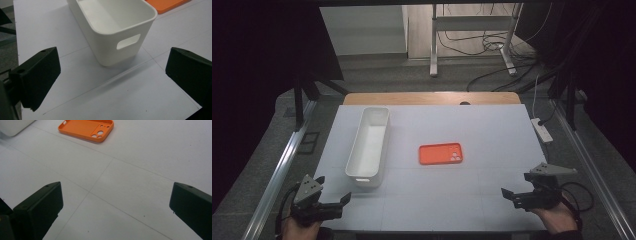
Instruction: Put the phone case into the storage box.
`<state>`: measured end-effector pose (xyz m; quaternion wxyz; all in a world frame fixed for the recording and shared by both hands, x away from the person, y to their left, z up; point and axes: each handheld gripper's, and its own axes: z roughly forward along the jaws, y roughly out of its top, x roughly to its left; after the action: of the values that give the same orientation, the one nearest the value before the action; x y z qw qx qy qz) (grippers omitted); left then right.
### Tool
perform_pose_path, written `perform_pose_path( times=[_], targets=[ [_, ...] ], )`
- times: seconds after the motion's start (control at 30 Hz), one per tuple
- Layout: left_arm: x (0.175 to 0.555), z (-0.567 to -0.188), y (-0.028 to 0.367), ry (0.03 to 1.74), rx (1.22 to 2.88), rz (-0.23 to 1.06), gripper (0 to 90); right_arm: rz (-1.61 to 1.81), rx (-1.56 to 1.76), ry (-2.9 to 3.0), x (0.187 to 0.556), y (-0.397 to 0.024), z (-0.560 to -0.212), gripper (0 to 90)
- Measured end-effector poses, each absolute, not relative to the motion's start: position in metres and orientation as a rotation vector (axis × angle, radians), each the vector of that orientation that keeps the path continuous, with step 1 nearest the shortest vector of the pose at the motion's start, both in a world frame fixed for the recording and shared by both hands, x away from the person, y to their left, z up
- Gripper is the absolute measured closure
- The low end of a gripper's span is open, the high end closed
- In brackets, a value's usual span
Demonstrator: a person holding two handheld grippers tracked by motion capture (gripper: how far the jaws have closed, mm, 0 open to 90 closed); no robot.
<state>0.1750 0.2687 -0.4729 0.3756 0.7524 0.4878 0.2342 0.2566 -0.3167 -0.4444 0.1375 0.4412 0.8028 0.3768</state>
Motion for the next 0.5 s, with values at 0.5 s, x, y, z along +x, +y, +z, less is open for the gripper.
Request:
perform_pose_path(
  times=[0.5],
  targets=[
    [0.174, -0.473, 0.269, 1.245, 1.920, 0.601, 1.1, 1.130, 1.223, 2.331, 0.275, -0.304, -0.440, 0.0]
  ],
)
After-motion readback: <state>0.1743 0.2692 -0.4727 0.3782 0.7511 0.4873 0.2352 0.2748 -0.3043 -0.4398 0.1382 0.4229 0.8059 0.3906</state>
